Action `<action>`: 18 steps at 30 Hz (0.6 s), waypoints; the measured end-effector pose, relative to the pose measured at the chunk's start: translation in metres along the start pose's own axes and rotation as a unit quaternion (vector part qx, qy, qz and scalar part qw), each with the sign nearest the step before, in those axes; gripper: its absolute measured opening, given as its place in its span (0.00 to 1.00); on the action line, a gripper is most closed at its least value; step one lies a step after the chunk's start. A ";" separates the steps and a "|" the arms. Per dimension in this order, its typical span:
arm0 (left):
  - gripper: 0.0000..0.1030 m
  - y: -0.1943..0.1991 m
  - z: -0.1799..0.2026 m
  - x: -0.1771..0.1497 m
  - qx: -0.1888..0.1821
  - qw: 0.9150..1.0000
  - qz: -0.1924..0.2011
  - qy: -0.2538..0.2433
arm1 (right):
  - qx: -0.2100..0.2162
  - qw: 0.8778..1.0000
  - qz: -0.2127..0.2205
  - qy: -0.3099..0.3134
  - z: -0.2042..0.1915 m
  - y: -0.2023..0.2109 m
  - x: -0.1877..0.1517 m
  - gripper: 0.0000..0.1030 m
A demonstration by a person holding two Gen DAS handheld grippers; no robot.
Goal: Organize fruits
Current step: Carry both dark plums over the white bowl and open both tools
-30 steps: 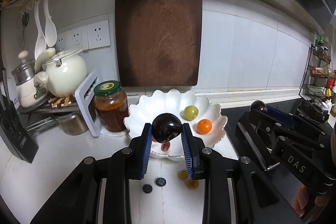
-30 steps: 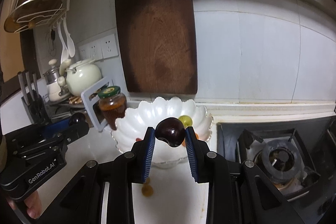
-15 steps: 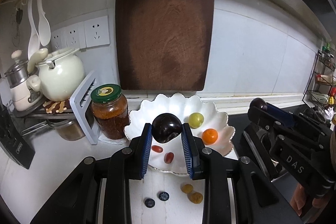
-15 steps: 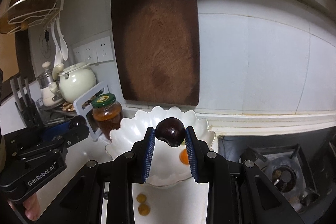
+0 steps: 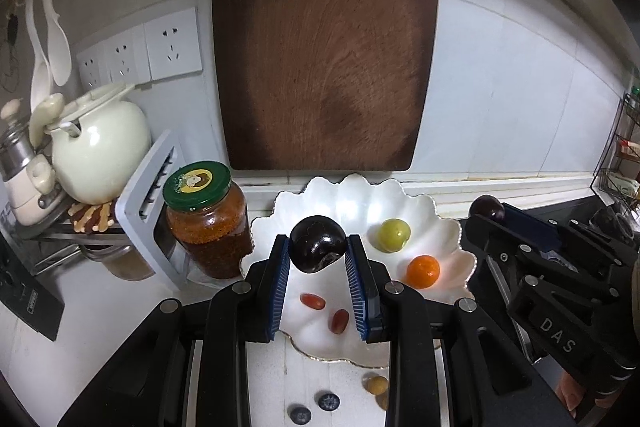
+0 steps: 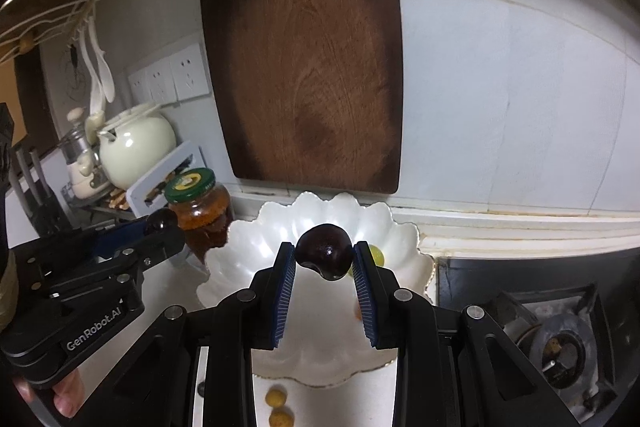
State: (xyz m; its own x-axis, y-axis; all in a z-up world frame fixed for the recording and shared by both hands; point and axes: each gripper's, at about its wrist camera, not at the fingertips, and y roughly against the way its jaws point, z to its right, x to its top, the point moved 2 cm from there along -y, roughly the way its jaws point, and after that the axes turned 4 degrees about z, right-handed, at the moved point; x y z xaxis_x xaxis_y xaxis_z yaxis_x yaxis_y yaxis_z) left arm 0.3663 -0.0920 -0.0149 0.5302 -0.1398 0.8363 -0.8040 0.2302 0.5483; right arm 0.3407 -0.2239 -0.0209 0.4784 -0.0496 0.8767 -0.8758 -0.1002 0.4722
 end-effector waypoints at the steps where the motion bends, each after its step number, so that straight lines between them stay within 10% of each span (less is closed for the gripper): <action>1: 0.28 -0.004 0.000 0.001 -0.001 1.000 -0.004 0.000 | 0.001 1.000 -0.006 -0.001 0.001 -0.005 0.001 0.30; 18: 0.28 -0.076 -0.006 0.004 -0.008 0.995 -0.096 0.007 | -0.010 0.993 -0.115 -0.009 0.014 -0.084 0.001 0.30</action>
State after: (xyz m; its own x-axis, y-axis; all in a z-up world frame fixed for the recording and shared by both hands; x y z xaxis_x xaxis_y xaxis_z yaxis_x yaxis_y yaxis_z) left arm 0.4311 -0.1038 -0.0533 0.6773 -0.1700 0.7158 -0.6831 0.2162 0.6976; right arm 0.4154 -0.2296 -0.0608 0.6664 -0.0462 0.7441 -0.7446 -0.0919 0.6612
